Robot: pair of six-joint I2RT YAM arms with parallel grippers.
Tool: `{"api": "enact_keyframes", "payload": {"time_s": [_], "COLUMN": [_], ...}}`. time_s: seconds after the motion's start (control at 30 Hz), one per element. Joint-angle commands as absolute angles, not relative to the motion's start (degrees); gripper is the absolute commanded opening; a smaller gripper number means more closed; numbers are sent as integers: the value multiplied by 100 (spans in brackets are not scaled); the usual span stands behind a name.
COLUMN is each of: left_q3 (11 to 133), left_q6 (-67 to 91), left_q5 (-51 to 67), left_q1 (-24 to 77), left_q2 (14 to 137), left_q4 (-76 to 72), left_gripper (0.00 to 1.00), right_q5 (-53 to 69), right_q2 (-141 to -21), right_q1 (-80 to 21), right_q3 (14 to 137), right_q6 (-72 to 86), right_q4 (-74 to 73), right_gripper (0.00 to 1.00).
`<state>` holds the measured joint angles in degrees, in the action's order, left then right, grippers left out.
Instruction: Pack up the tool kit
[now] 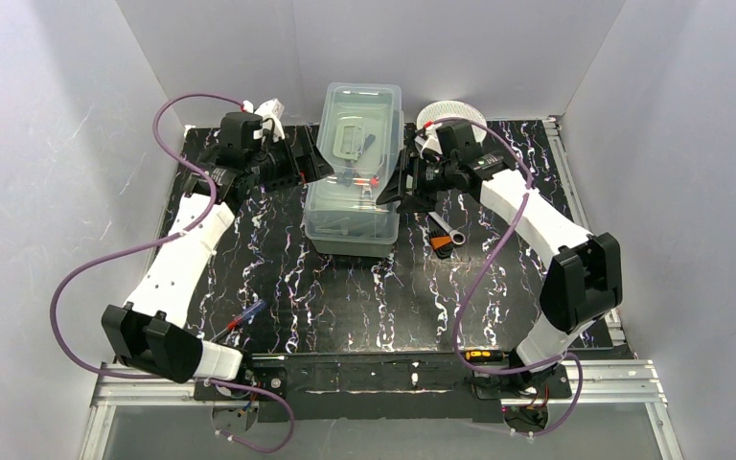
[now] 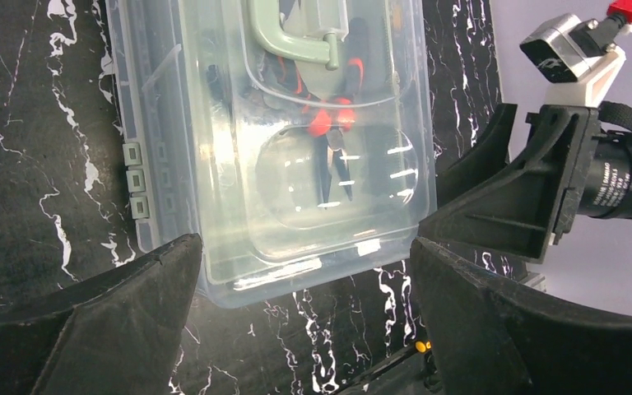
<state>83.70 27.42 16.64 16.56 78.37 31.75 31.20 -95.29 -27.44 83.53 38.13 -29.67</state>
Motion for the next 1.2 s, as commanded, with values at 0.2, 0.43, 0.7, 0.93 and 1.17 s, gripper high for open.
{"api": "enact_keyframes", "payload": {"time_s": [0.2,0.43,0.7,0.93,1.17], "left_q3": [9515,10436,11408,11444,11110], "left_q6": [2528,2616,2738,2857,3202], "left_q5": [1349,1062,1196,740,1356], "left_q1": [1619,1619,1621,1578,1409], "left_q2": [8366,9031,9955,10294,10375], "left_q4": [3459,3688,3942,4238,3912], "left_gripper": [98,98,98,98,98], "right_q5": [2750,2420,2276,2642,3215], "right_q2": [-8896,-9141,-10025,-10936,-11956], "right_q1": [-1456,-750,-686,-690,-744], "right_q3": [8122,7270,7532,8075,8738], "right_q6": [3596,3769,3876,4532,5098], "right_q4": [-3292,-2900,-2566,-1708,-1138], "right_gripper": [74,72,69,52,26]}}
